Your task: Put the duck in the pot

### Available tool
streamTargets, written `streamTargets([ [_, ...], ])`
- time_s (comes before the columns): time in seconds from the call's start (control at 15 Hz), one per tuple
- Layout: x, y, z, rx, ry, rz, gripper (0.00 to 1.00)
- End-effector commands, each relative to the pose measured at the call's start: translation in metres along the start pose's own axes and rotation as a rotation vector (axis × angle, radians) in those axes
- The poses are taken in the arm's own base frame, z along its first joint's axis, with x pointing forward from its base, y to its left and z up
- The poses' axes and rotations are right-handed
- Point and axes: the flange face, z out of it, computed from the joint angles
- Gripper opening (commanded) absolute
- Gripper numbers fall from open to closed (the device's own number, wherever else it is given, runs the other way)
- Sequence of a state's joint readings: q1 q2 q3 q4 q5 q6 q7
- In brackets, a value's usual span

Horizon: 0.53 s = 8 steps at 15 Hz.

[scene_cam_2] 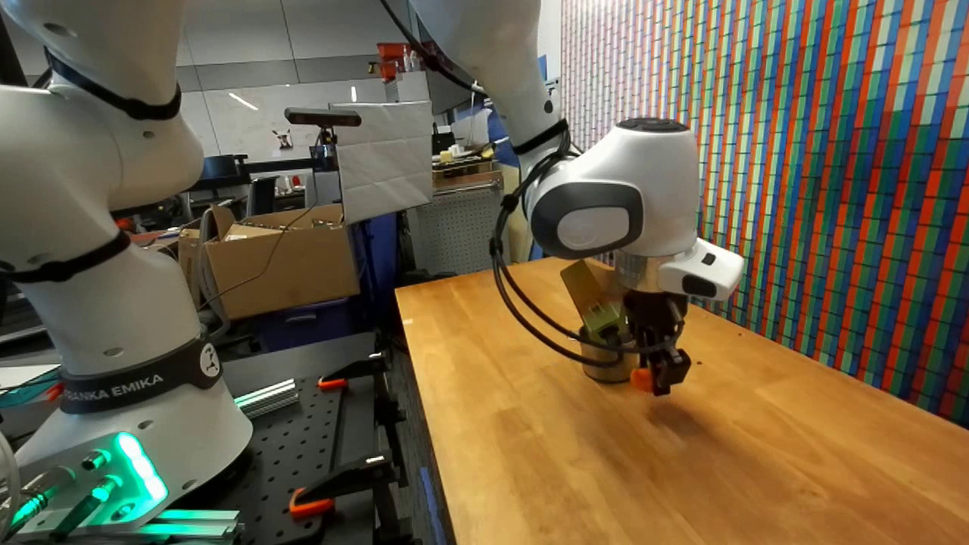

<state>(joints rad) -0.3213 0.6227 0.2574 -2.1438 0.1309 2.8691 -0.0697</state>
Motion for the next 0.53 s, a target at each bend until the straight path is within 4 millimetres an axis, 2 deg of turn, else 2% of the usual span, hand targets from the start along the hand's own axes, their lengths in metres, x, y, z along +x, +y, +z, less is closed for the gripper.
streamTargets([
  [0.0, 0.017, -0.01, -0.048, 0.025, -0.005, 0.026, 0.2],
  [0.27, 0.028, -0.029, -0.067, 0.13, 0.036, 0.044, 0.2],
  [0.47, 0.026, -0.045, -0.06, 0.245, 0.016, 0.066, 0.2],
])
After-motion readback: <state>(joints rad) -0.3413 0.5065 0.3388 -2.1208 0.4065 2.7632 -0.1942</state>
